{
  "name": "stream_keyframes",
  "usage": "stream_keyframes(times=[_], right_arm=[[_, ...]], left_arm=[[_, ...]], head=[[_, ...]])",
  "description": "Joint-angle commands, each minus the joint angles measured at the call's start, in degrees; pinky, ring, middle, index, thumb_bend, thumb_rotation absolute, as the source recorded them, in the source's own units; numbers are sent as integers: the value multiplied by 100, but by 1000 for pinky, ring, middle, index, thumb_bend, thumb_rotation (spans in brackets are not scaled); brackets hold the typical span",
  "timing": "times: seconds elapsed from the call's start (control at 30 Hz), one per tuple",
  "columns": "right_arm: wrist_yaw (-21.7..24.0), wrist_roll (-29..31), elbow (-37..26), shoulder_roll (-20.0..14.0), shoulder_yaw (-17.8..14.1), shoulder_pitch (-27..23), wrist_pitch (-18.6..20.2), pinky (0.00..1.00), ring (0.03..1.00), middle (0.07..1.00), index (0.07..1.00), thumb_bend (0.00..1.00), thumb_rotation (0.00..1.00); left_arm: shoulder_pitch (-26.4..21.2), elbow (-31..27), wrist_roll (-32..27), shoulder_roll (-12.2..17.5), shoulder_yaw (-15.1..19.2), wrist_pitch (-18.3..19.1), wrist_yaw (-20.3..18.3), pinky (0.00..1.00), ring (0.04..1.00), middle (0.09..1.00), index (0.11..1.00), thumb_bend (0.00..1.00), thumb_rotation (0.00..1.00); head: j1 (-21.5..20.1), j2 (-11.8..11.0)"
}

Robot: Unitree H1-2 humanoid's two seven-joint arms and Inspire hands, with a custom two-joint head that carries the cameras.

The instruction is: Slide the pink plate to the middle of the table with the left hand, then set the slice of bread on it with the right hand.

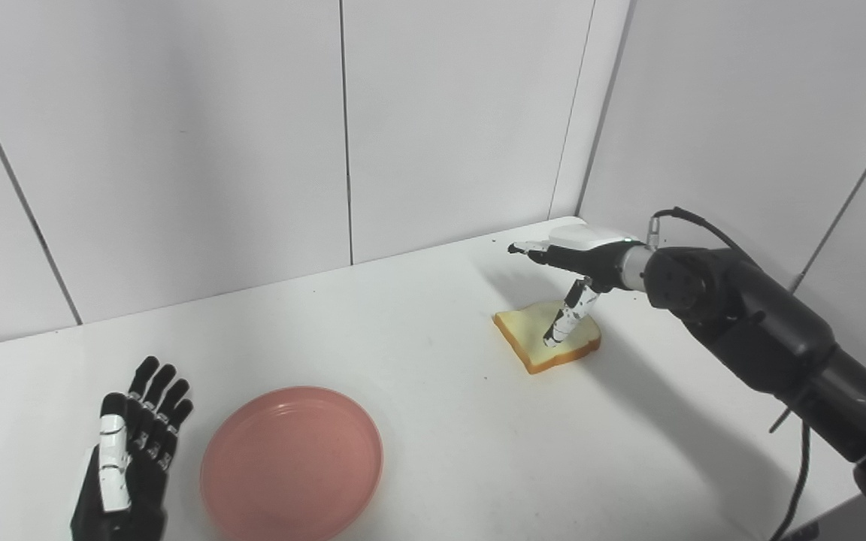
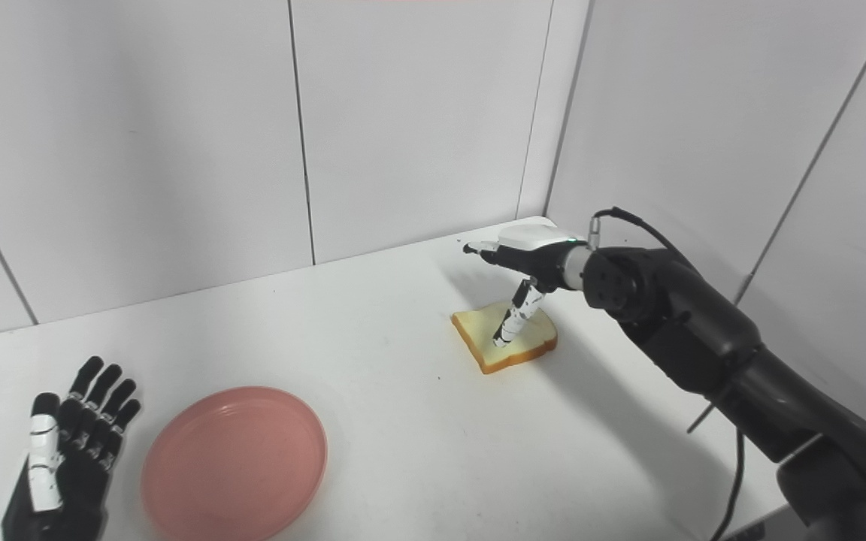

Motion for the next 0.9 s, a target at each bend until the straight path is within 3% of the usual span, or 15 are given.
stream_keyframes(times=[0.0,0.33,0.6,0.87], right_arm=[[117,-177,-84,-239,-31,-315,42,1000,1000,1000,999,1000,238],[369,-1080,-122,-130,289,-375,-30,1000,1000,1000,1000,1000,222],[345,-1846,-19,-53,551,-392,-301,1000,1000,1000,1000,1000,230],[416,-2015,190,115,533,-393,-277,1000,1000,1000,1000,1000,233]], left_arm=[[-40,-162,-50,1,-5,7,-69,957,942,954,919,636,959],[-33,-241,-72,-14,12,5,-60,955,940,951,913,634,963],[-29,-281,-60,-13,11,44,-51,947,933,947,911,650,948],[0,-325,-39,1,-31,62,-95,953,933,956,926,641,964]], head=[[5,-5],[6,3],[9,35],[23,67]])
